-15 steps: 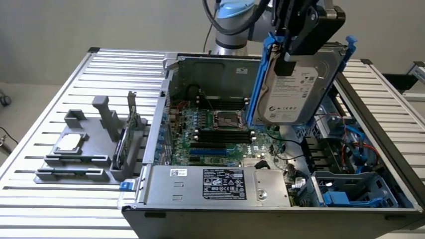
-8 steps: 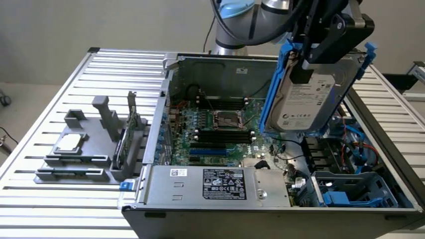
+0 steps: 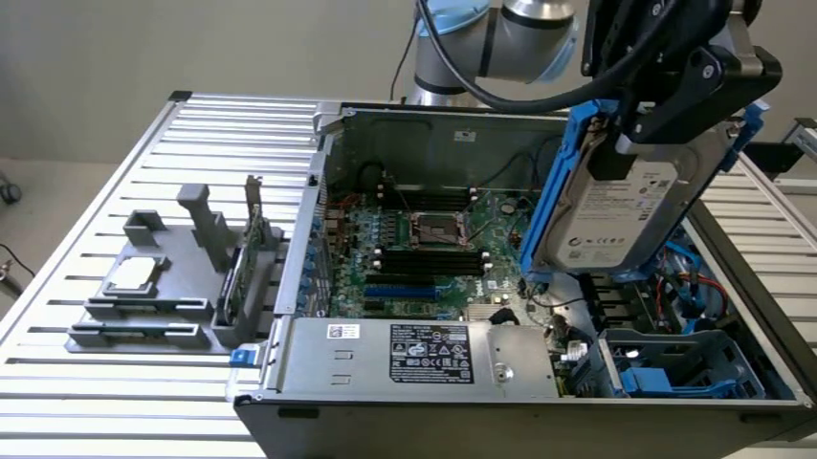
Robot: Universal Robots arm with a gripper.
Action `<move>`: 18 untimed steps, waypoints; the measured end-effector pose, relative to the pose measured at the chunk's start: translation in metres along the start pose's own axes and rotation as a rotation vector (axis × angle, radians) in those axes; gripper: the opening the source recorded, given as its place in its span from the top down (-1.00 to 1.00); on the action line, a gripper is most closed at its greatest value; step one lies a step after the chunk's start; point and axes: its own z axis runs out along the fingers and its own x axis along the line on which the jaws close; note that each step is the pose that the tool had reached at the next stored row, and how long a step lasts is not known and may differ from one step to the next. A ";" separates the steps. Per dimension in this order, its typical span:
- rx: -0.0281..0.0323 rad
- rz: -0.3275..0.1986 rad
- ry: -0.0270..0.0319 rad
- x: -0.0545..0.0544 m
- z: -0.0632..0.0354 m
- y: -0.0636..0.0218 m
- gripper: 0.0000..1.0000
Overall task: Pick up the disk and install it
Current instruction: 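Pick up the disk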
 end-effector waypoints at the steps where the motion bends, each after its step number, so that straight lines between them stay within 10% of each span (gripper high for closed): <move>1: 0.0000 0.000 -0.0001 0.003 0.0001 -0.0012 0.36; 18: 0.0001 0.000 -0.0014 0.049 0.0008 -0.0218 0.36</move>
